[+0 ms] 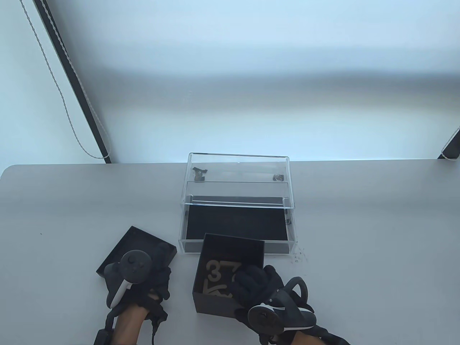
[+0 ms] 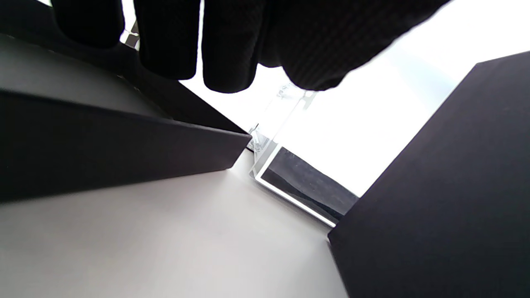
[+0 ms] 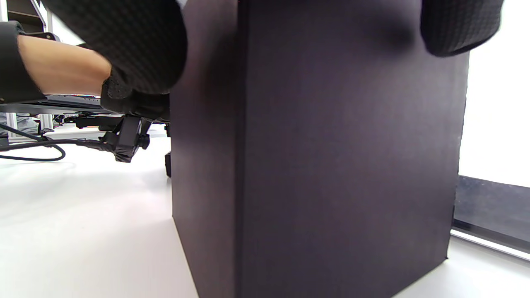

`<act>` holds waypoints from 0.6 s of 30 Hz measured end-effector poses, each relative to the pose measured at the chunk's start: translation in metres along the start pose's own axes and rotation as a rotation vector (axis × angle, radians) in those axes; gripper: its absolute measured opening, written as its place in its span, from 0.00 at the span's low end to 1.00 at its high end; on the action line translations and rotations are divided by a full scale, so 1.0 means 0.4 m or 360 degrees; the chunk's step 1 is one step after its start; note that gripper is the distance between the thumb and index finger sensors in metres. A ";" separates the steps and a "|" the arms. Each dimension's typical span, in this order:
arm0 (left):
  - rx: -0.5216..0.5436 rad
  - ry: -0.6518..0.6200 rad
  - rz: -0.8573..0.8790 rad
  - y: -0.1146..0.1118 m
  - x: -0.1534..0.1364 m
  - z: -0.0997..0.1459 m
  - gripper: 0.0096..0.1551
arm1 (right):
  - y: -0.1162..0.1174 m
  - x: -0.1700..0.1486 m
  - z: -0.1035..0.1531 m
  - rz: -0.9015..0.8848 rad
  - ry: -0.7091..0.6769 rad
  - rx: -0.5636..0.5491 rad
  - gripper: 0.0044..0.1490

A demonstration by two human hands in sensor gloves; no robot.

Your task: Pour number blocks into a drawer

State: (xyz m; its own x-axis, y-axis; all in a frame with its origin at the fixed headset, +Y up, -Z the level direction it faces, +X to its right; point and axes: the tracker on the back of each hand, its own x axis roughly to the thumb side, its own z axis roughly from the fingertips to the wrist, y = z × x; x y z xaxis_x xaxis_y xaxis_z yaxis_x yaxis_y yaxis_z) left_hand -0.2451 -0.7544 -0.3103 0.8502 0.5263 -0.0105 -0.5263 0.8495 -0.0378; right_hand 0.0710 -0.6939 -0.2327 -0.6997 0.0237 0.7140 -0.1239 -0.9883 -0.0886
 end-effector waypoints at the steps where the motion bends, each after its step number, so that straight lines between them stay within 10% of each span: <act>1: -0.0002 0.0002 0.0001 0.000 0.000 0.001 0.39 | 0.000 0.000 0.000 -0.0003 -0.0001 0.0002 0.43; 18: -0.0022 -0.0001 0.0038 -0.002 0.005 0.010 0.38 | -0.001 -0.011 -0.002 -0.0016 -0.0015 -0.0013 0.28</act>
State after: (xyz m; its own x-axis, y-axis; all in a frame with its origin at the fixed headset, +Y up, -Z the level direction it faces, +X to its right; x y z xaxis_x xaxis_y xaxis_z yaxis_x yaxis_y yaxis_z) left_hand -0.2432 -0.7540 -0.3062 0.8375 0.5463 -0.0112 -0.5461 0.8362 -0.0515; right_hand 0.0735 -0.6934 -0.2363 -0.6917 0.0320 0.7215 -0.1365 -0.9868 -0.0871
